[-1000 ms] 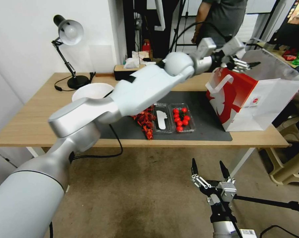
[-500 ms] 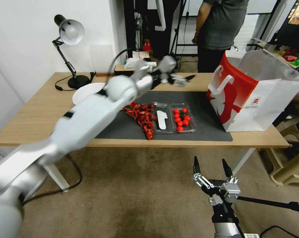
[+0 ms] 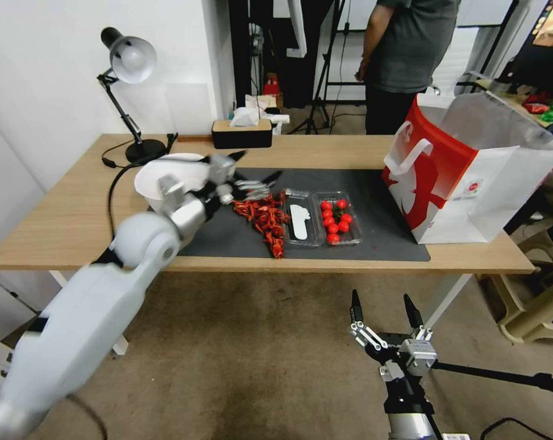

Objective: Pick up the trash from the table and place it into the takeout bag.

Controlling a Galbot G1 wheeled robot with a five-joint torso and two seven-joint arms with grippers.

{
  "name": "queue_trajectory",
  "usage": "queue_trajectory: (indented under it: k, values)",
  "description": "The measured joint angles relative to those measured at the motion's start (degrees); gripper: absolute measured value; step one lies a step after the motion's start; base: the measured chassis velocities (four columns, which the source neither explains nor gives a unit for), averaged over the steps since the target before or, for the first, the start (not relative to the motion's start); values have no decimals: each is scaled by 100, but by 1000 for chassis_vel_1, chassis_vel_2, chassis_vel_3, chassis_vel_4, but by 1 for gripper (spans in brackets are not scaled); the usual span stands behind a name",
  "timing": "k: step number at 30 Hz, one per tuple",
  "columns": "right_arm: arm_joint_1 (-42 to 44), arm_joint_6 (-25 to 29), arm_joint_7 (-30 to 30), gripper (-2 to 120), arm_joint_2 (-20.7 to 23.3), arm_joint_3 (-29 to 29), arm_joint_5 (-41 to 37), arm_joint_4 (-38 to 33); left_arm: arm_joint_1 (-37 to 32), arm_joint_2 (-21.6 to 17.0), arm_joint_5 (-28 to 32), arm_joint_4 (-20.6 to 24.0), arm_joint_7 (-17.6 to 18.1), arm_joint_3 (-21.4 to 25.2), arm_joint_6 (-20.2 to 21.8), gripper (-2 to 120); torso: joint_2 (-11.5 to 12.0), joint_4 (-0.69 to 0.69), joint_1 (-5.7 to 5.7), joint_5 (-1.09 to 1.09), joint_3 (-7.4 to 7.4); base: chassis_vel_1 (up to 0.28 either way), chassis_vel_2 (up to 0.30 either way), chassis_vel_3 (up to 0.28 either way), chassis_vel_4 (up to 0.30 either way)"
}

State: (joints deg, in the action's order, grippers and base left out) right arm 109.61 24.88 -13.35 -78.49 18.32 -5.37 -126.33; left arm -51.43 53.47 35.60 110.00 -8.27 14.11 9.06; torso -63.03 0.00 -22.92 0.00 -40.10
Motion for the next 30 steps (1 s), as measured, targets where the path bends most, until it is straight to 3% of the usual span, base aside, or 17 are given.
queue_trajectory:
  k: [3,4,7,11,13,20,24,30]
  values:
    - [70,0,9,100,17,-2,37,-43,-1102,206,-370,211,274,679,-361,100,0,1,0,-2,0,0,0,0,0]
    - [70,0,9,100,17,-2,37,-43,-1102,206,-370,211,274,679,-361,100,0,1,0,-2,0,0,0,0,0]
    - [115,0,22,100,39,-1,50,-78,-1996,452,-769,379,491,1251,-837,100,0,0,0,0,0,0,0,0,0]
    - [122,0,32,100,60,-1,55,-100,-2446,620,-1008,413,542,1522,-1106,100,0,1,0,1,0,0,0,0,0]
    - [116,0,49,100,108,-2,56,-119,-3099,881,-1239,413,601,1776,-1478,100,0,0,1,1,0,0,0,0,0]
    - [65,-121,127,100,231,8,20,-123,-3948,1370,-1522,381,784,1894,-2132,100,0,1,0,2,0,0,0,0,0]
    - [16,-227,153,100,266,31,-9,-119,-4114,1537,-1673,227,855,1849,-2517,100,0,0,0,0,-1,0,0,0,0]
    - [-30,-502,167,100,311,140,-16,-139,-4274,1682,-1737,162,880,1886,-2773,100,0,0,1,1,-1,0,0,0,0]
